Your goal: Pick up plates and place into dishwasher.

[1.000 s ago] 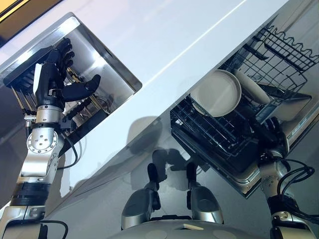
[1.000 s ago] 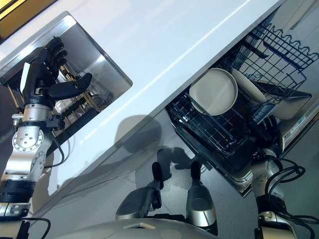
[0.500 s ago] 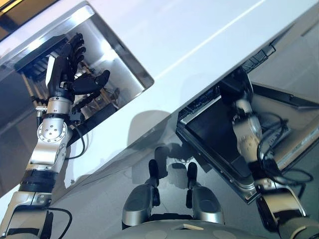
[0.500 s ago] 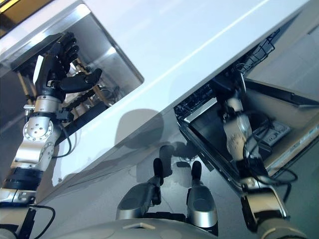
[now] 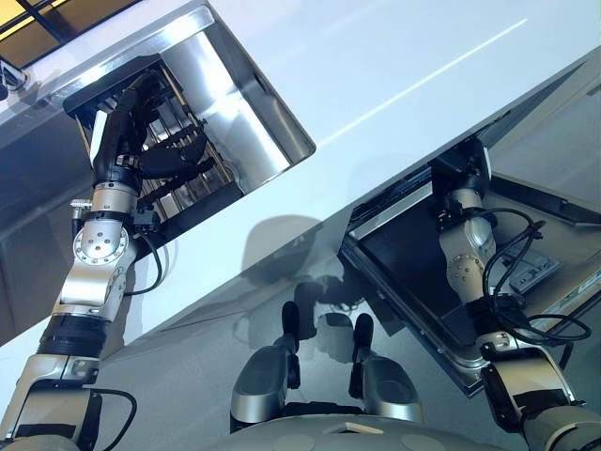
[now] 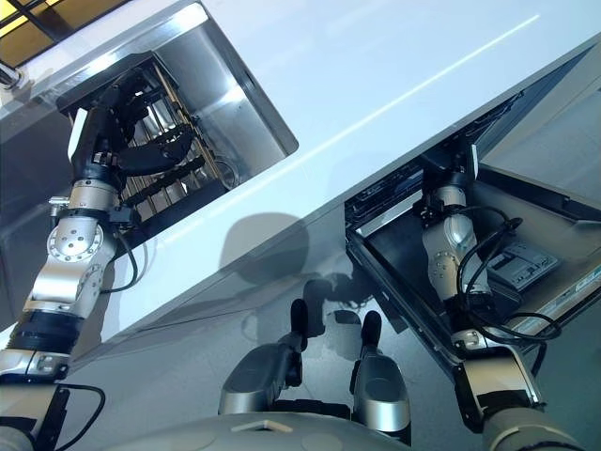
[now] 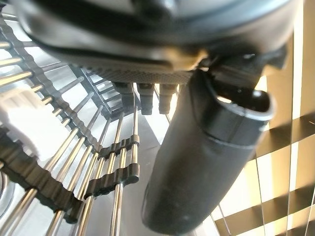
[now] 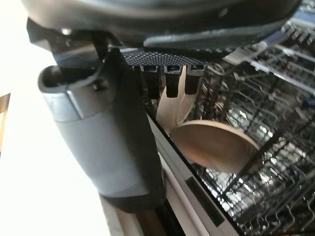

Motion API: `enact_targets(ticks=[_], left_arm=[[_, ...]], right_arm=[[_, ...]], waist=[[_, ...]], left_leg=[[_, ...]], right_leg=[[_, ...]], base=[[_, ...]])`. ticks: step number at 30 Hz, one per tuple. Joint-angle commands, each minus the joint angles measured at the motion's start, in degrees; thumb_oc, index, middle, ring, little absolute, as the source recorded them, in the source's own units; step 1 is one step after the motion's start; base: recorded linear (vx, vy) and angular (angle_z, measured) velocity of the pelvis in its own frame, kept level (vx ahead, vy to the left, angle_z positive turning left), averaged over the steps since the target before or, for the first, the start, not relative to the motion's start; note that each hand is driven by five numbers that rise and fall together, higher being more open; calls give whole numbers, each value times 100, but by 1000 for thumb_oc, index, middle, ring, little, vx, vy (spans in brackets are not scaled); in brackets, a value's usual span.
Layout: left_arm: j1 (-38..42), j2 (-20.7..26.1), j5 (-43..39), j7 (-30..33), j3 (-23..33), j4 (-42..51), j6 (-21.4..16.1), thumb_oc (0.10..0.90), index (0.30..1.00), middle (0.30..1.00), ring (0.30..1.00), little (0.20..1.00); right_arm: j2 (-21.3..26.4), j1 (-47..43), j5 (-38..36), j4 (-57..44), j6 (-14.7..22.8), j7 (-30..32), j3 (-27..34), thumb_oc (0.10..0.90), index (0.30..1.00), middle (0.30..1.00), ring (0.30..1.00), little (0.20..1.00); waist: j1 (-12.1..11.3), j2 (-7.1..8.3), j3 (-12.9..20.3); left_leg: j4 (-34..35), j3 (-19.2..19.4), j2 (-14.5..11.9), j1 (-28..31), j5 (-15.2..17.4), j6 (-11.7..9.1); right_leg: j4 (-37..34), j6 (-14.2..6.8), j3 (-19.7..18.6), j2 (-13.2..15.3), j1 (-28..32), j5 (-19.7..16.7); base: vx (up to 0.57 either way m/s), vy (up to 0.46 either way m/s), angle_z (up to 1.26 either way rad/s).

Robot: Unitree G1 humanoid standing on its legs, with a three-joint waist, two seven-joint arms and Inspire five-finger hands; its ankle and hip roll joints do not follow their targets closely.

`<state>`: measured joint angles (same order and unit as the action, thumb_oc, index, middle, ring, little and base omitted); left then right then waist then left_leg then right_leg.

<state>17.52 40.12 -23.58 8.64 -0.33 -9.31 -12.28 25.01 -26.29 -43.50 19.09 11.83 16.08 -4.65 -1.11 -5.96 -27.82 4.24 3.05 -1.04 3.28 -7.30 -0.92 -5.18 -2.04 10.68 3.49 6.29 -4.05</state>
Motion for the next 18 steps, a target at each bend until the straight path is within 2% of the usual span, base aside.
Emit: enact_targets(ticks=[1,3,5,9,18], left_arm=[[-7,220,22,196,445,616,-568,800,900,900,900,900],[-136,156,65,181,529,668,-624,800,900,900,900,900],[-296,100,86,158,646,743,-675,800,900,900,900,900],[-632,28,130,60,910,905,-676,800,900,900,900,900],[-951,-79,33,-169,1174,876,-672,800,900,900,900,900]], right_arm=[[153,-420,1030,-974,845,530,271,800,900,900,900,900],[213,-149,1300,-1122,744,731,435,800,900,900,900,900],[262,208,1015,-1236,728,681,676,800,900,900,900,900],[436,974,1159,-1440,795,729,1296,800,900,900,900,900],[656,1724,426,-1408,718,756,2502,800,900,900,900,900]], waist=[[9,267,489],[78,276,507],[153,293,530],[299,345,629],[537,416,776]], left_leg=[[-758,48,505,-134,793,346],[-749,98,500,-110,804,347],[-737,167,498,-60,827,357],[-794,310,494,9,915,391],[-807,563,474,187,1015,412]], right_leg=[[1090,146,-135,-155,-496,503],[1088,129,-183,-162,-505,492],[1079,110,-234,-170,-488,482],[1062,67,-335,-163,-459,467],[1050,-58,-532,-171,-391,399]], base=[[-14,39,-2],[-16,42,-4],[-7,38,-6],[3,28,-7],[13,5,-20]])
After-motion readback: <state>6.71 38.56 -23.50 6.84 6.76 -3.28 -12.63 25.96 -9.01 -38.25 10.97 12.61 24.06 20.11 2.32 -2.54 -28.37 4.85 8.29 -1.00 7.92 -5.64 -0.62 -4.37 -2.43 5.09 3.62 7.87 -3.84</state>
